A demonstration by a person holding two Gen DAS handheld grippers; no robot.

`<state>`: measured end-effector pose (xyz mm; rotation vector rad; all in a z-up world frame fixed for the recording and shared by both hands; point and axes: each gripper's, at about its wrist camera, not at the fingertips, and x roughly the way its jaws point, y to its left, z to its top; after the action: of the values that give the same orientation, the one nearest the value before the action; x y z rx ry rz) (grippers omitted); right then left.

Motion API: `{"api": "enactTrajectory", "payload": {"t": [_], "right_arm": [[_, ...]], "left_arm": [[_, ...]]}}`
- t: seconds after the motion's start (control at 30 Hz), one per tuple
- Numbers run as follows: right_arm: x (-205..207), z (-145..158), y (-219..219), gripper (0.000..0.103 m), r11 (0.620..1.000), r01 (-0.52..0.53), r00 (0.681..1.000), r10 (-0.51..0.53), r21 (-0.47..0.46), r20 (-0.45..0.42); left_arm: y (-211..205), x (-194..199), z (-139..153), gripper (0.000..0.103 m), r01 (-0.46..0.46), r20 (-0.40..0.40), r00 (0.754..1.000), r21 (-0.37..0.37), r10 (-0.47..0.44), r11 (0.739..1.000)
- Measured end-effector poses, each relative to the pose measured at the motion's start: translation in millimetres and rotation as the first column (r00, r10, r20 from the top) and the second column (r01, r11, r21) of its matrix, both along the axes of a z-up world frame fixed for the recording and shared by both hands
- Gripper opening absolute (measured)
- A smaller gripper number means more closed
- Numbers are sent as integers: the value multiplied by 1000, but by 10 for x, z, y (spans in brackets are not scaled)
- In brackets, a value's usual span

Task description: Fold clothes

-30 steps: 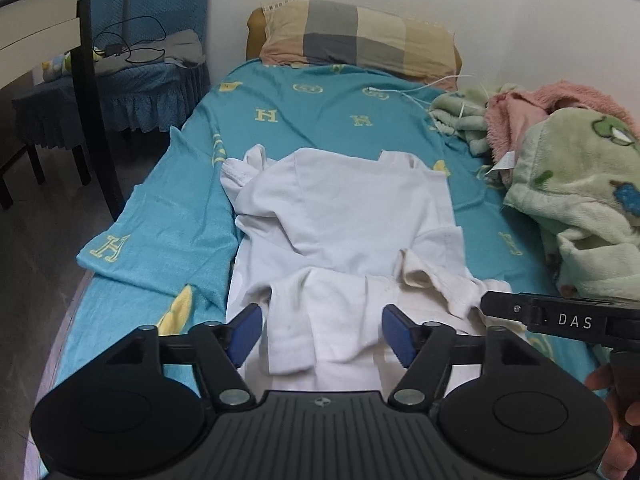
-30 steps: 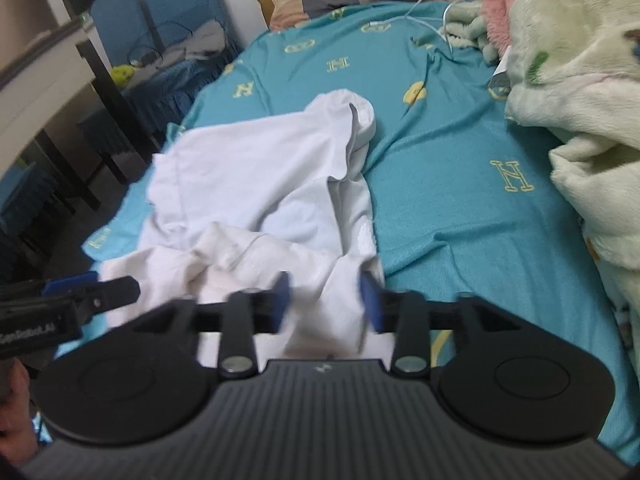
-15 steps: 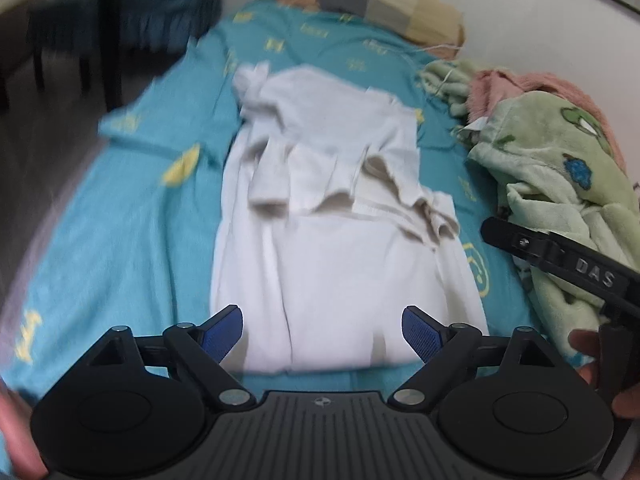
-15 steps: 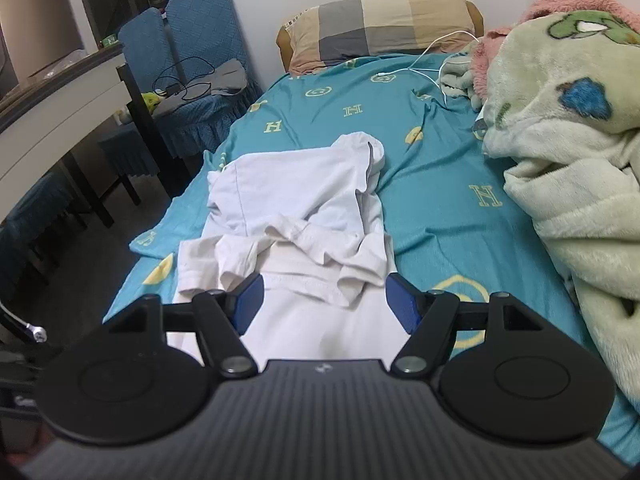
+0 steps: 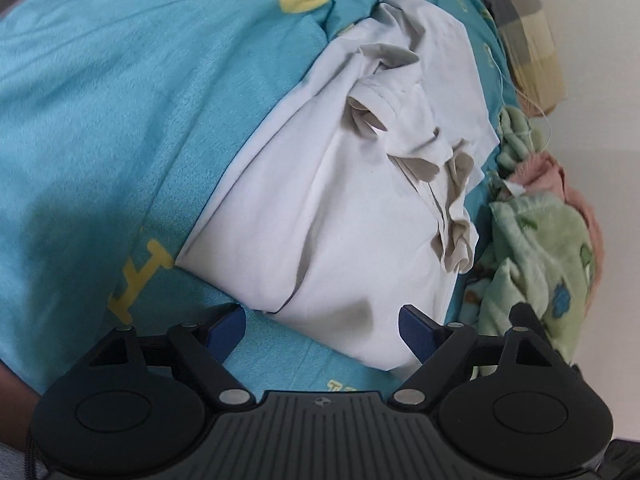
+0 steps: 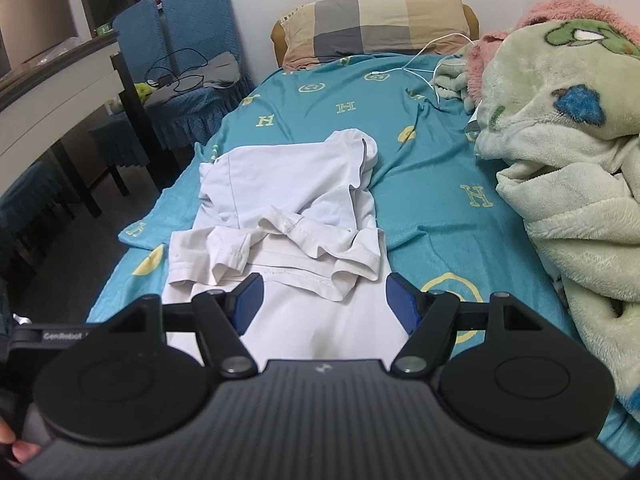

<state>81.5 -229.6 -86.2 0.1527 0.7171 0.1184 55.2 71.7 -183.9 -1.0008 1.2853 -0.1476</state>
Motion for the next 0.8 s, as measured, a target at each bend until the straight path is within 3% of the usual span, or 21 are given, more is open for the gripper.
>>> {"api": "enactTrajectory", "payload": {"t": [0.17,0.27,0.4,0.47,0.53,0.6,0.63,0.67,0.8], "right_arm": [[4,-3,4,70,1000,-10,1000,10,9,-1],[-6,-10,14,70,1000,-16,1000,16,19,-8],[-15,-22,-27,70,994,-16,999,20,109,-39],[-13,-62,-83,70,972,-19,995,40,234,-87],[-5,-170,-158,70,905,-1,982,81,425,-170],[-4,-386,-210,72,781,61,954,137,621,-266],[-9,-506,-213,72,712,102,936,167,694,-309],[-16,-611,-188,72,669,137,920,188,731,-344],[-29,-899,-95,72,607,238,874,207,758,-440]], "left_arm": [[47,-24,-30,66,-70,2,998,30,70,997],[98,-45,-18,45,-122,22,992,56,121,991],[161,-74,36,16,-169,65,984,67,165,983],[164,-87,92,13,-177,99,980,73,170,981],[169,-108,154,12,-189,137,975,77,177,979],[174,-127,218,11,-200,170,968,79,184,977],[173,-136,256,11,-207,185,964,80,189,975],[179,-135,288,11,-214,196,961,79,195,974],[202,-109,365,11,-238,214,952,65,219,969]]}}
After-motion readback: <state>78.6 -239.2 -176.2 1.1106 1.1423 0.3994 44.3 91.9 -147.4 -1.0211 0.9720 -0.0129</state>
